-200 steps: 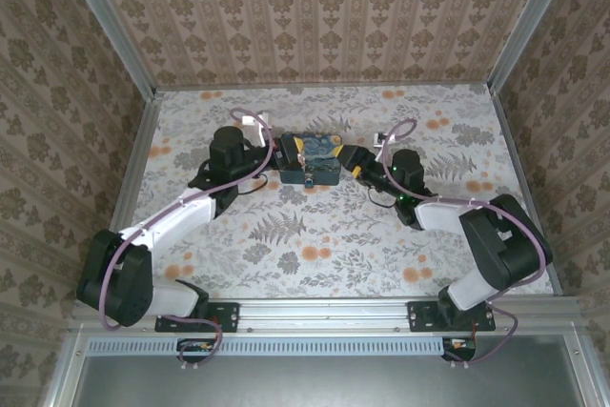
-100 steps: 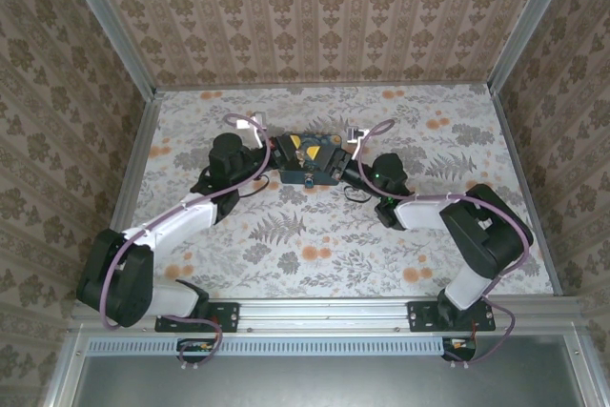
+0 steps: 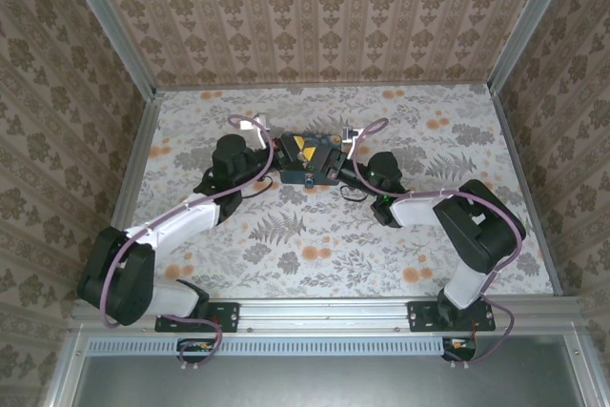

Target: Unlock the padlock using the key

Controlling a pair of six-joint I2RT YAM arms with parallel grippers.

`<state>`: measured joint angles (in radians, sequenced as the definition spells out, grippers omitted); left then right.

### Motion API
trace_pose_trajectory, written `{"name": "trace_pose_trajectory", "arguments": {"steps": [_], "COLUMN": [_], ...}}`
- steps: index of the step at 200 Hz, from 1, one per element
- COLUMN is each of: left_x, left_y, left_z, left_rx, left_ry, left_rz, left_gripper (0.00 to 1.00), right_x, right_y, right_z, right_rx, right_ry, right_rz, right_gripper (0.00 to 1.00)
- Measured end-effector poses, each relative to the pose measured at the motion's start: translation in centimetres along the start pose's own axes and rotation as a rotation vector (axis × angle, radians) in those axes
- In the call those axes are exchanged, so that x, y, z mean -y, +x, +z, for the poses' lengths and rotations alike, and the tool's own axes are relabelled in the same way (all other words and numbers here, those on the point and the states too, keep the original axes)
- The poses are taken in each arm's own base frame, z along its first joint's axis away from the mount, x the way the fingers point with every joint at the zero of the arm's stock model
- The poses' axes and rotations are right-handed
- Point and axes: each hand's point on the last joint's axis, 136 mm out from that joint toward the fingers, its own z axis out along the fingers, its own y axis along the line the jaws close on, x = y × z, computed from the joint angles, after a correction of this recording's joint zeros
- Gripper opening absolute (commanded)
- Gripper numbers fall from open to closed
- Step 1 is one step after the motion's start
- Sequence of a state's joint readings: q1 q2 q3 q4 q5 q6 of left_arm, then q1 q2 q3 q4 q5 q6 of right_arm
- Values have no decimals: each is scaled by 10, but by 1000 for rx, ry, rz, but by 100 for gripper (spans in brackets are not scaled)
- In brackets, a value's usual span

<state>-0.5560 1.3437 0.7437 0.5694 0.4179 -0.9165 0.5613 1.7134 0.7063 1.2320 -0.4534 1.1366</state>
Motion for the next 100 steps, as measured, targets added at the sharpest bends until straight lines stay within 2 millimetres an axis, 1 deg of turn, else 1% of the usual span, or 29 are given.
{"name": "trace_pose_trajectory", "arguments": {"steps": [41, 73, 92, 100], "left_x": [-1, -2, -2, -2], "left_y": [0, 0, 0, 0], "left_z": [1, 1, 1, 1], "left_rx": [-1, 1, 3, 3], "left_ry": [-3, -6, -7, -8], "left_rz": [-2, -2, -2, -2], "left_gripper": [0, 0, 0, 0], "right_x": [0, -2, -4, -6], "right_y": [3, 6, 7, 8], "right_z": [0, 1, 1, 1], "right_rx": [-11, -23, -29, -29], "right_ry": [-2, -11, -20, -26], "right_rz": [6, 13, 14, 12], "right_gripper": [31, 30, 27, 24]}}
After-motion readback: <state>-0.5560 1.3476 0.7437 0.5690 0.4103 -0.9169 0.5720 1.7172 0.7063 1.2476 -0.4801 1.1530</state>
